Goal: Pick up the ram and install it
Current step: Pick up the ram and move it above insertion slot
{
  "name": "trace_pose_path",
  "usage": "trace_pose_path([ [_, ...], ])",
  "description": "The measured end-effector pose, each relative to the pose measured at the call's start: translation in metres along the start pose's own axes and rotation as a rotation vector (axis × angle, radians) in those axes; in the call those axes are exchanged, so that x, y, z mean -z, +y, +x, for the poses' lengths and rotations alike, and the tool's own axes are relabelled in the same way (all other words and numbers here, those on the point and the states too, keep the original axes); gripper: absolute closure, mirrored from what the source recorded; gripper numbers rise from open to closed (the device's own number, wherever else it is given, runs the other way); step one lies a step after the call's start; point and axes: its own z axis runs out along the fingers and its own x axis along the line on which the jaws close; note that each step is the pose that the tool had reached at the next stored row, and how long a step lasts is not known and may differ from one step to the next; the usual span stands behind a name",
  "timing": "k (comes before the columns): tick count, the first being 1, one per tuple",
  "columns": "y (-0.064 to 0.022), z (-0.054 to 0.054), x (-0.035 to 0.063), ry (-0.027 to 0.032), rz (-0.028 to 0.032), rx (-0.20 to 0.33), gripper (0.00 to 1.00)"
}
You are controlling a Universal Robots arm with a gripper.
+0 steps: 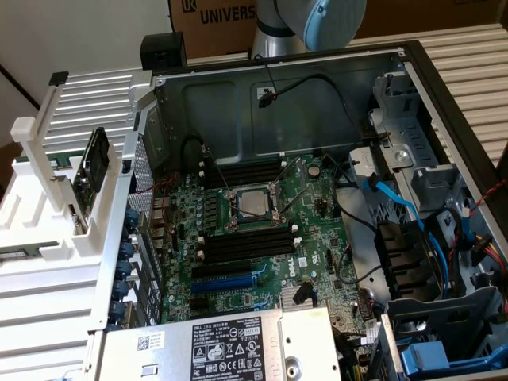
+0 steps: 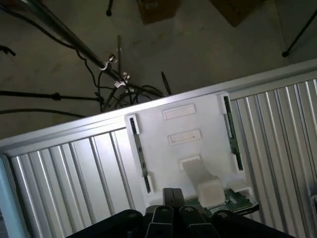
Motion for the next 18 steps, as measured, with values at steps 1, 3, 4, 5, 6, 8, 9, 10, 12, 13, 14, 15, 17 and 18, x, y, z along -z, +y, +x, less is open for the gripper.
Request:
trace_pose_path([
  [1,0.0000,0.000,-0.0005,-0.0006,-0.0001,0.016,0.90],
  [3,0.0003,0.000,-0.0019,-0.0016,-0.0001,0.037,0.90],
  [4,0.0008,0.000,-0.0028,-0.0017,-0.0001,0.043,0.90],
  [5,0.0015,0.001,-0.0043,-0.0020,0.0002,0.047,0.90],
  [6,0.0025,0.001,-0.0059,-0.0023,0.0006,0.051,0.90],
  [8,0.0049,0.001,-0.0093,-0.0027,0.0014,0.057,0.90],
  [9,0.0061,0.002,-0.0111,-0.0028,0.0017,0.060,0.90],
  [10,0.0074,0.002,-0.0129,-0.0031,0.0020,0.063,0.90],
  [12,0.0091,0.003,-0.0166,-0.0037,0.0018,0.076,0.90],
  [13,0.0095,0.003,-0.0183,-0.0039,0.0012,0.088,0.90],
  [14,0.0097,0.003,-0.0202,-0.0045,0.0009,0.101,0.90],
  [15,0.0098,0.003,-0.0220,-0.0050,0.0004,0.117,0.90],
  [17,0.0104,0.003,-0.0251,-0.0061,-0.0003,0.146,0.90],
  [18,0.0111,0.003,-0.0257,-0.0063,-0.0008,0.155,0.90],
])
